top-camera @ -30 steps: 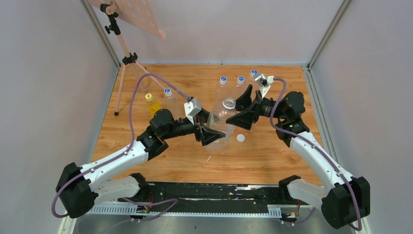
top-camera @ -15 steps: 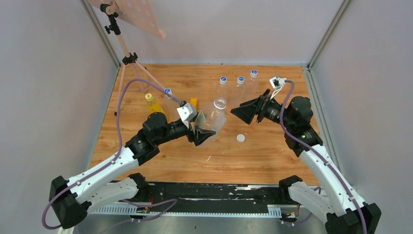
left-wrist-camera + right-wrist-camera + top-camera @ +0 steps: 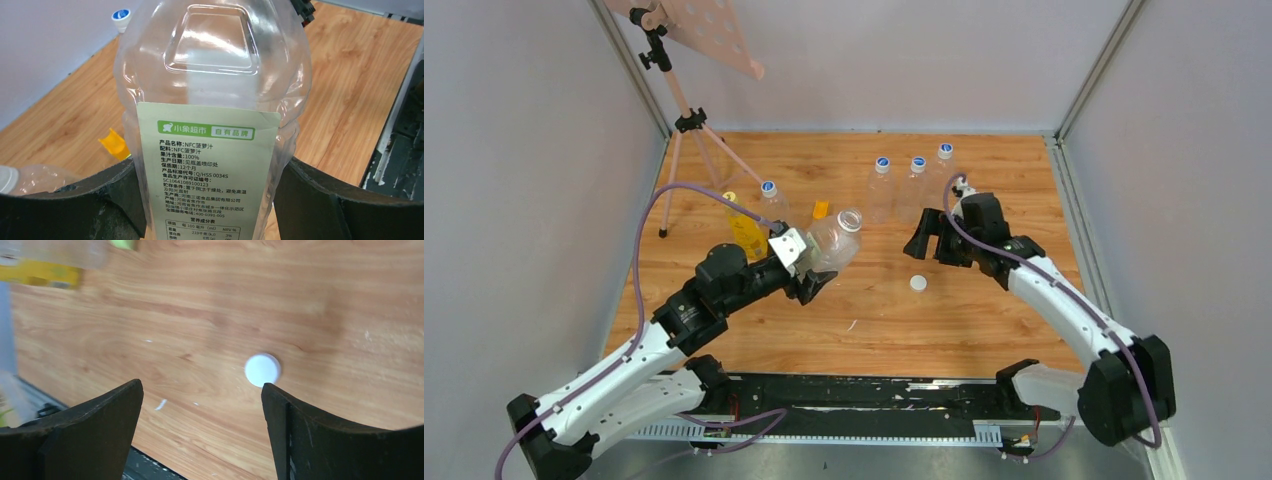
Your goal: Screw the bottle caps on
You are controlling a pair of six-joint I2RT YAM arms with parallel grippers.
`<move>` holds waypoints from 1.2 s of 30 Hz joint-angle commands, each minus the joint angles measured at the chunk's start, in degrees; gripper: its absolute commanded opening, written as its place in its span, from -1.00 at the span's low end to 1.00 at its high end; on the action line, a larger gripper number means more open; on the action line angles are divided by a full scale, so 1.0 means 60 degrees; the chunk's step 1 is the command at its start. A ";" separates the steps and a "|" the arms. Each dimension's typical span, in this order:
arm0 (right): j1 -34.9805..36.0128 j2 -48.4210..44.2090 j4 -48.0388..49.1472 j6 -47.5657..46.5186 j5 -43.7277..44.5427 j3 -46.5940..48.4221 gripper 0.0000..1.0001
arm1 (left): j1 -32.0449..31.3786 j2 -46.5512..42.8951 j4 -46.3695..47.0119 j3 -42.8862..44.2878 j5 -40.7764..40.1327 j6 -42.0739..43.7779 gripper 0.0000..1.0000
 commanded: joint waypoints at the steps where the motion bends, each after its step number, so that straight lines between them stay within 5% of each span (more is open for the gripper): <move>1: 0.0476 0.1282 -0.1607 -0.0023 0.1855 0.0773 0.76 | -0.0027 -0.0322 -0.0790 0.0236 -0.0883 0.0293 -1.00; 14: 0.1433 0.4391 -0.2085 0.0982 0.3439 0.1833 0.35 | -0.0029 -0.1105 -0.0687 -0.0572 -0.1603 0.0952 -1.00; 36: 0.2052 0.5966 -0.2819 0.1552 0.4260 0.2373 0.07 | -0.0029 -0.0261 -0.1313 -0.0317 -0.1708 0.1093 -1.00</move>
